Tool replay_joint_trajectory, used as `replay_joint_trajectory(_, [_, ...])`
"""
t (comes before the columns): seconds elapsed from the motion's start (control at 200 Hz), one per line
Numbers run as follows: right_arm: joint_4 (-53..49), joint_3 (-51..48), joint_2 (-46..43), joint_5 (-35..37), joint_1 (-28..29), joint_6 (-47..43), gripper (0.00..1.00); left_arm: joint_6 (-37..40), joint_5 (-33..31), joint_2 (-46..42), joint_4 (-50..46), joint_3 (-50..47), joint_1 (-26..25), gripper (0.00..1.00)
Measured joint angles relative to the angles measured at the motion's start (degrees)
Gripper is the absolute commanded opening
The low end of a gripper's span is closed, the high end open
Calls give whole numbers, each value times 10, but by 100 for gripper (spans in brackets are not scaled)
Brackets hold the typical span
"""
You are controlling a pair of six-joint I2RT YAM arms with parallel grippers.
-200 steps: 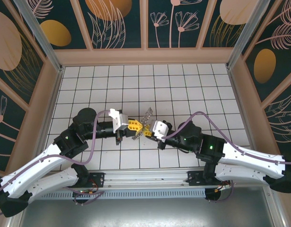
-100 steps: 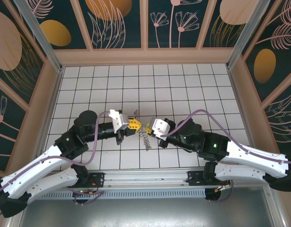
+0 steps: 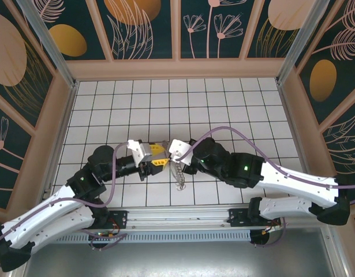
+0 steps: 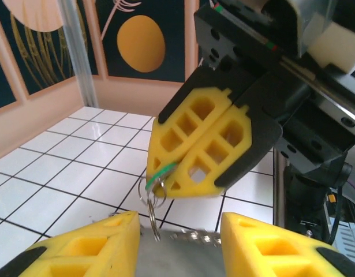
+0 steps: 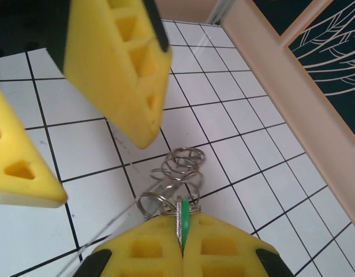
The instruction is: Put the keys on the keyring
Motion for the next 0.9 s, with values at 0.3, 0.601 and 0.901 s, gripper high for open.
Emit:
replay_joint_trajectory(0.3, [-97,124,76,23,-42,-11,0,-37,-102,-76,8,-24,0,44])
replay_joint_trajectory(0.601, [-163,267,262,-2,-141,5,0,-104,-227,-90,3,-62,0,49])
replay_joint_trajectory(0.901, [-160,374,421,-97,-220,14,0,-157,-317,-92,-50,-86,0,51])
